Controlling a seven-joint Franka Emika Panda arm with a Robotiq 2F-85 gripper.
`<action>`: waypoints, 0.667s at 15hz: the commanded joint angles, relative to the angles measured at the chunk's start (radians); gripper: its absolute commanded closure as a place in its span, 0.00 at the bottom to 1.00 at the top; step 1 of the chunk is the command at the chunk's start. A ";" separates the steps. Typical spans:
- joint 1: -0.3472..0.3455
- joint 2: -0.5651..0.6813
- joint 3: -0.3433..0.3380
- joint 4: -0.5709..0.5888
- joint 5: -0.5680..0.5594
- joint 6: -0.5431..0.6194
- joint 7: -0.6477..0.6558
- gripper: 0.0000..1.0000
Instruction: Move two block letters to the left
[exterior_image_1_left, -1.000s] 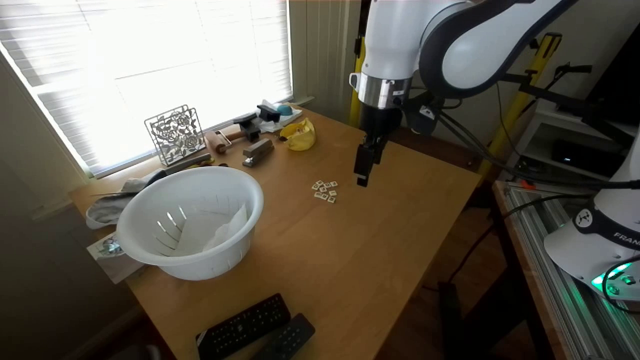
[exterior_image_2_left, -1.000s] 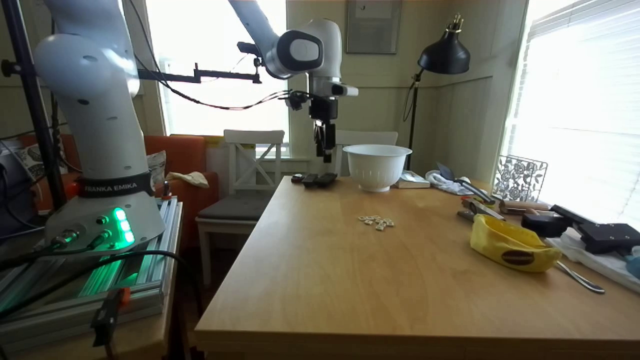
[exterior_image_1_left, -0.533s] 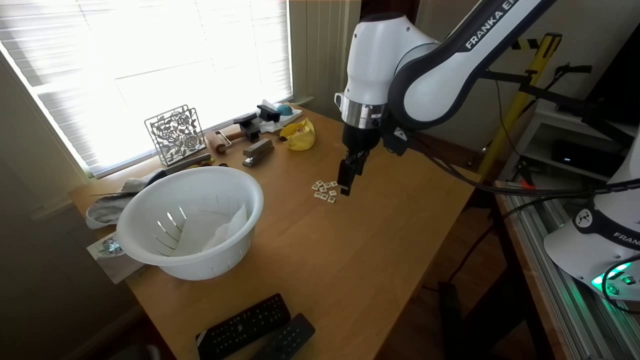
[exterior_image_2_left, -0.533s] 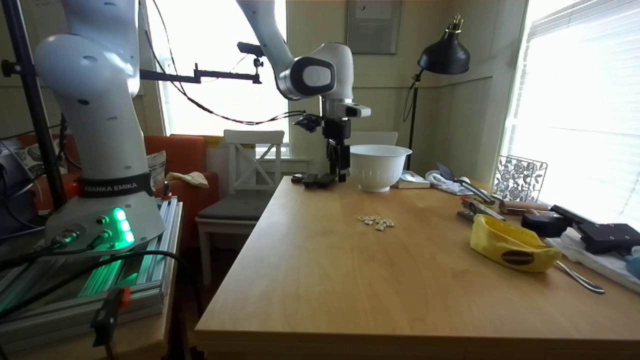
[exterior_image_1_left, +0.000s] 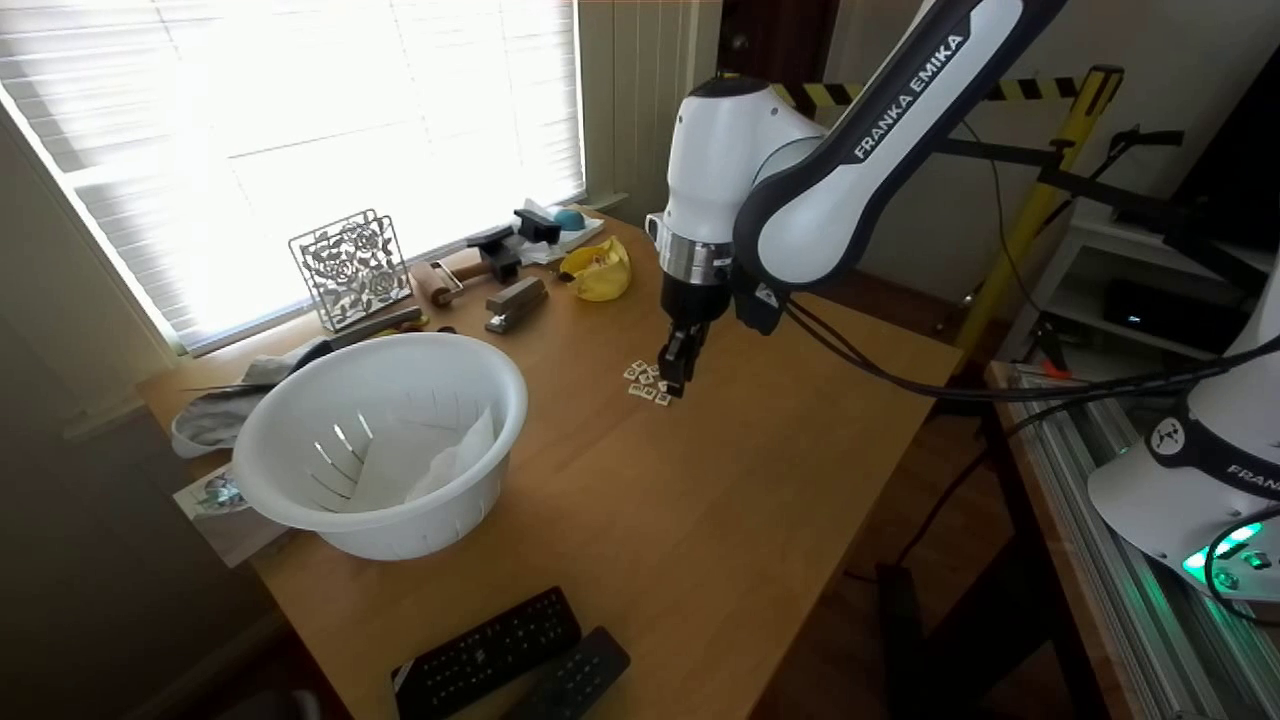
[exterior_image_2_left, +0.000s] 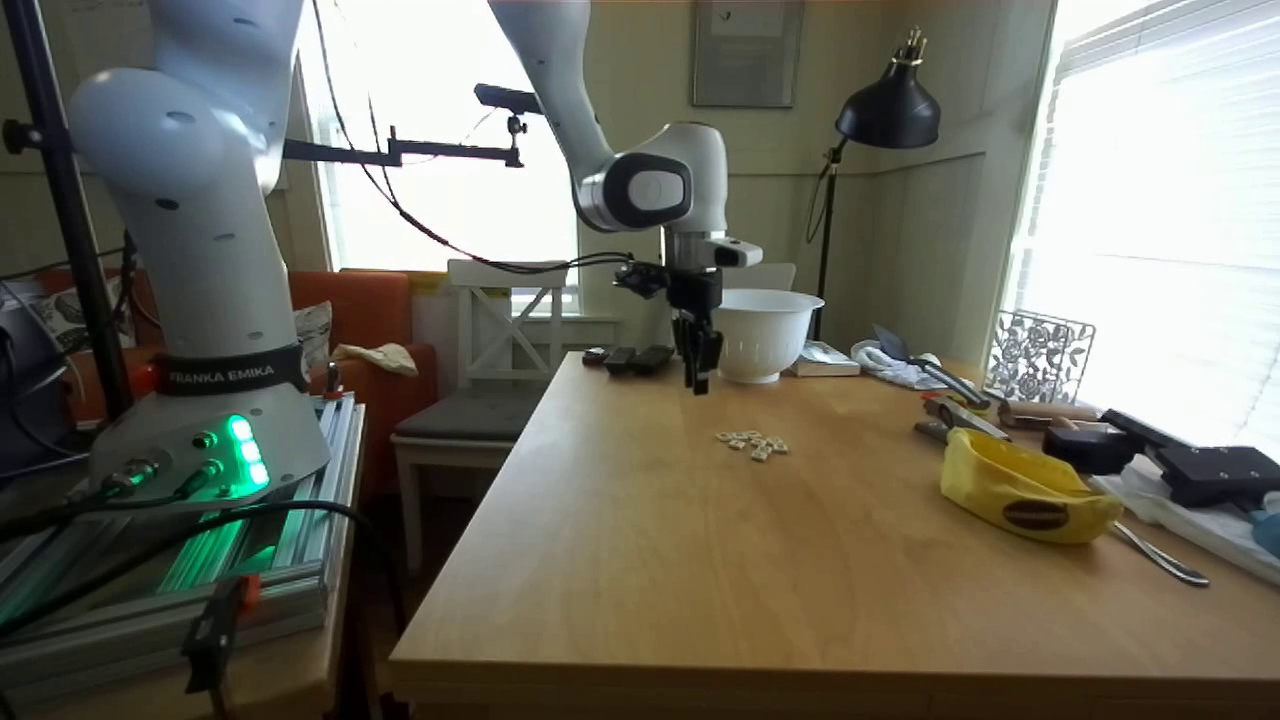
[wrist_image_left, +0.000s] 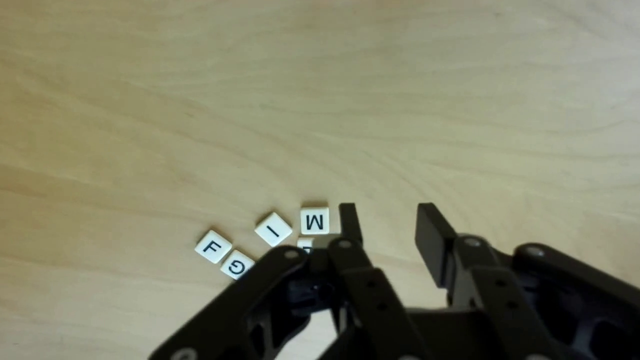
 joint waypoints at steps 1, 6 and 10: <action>0.004 0.078 -0.021 0.056 -0.018 0.050 -0.032 0.95; -0.004 0.139 -0.031 0.094 -0.012 0.088 -0.069 1.00; -0.002 0.173 -0.042 0.115 -0.014 0.101 -0.078 1.00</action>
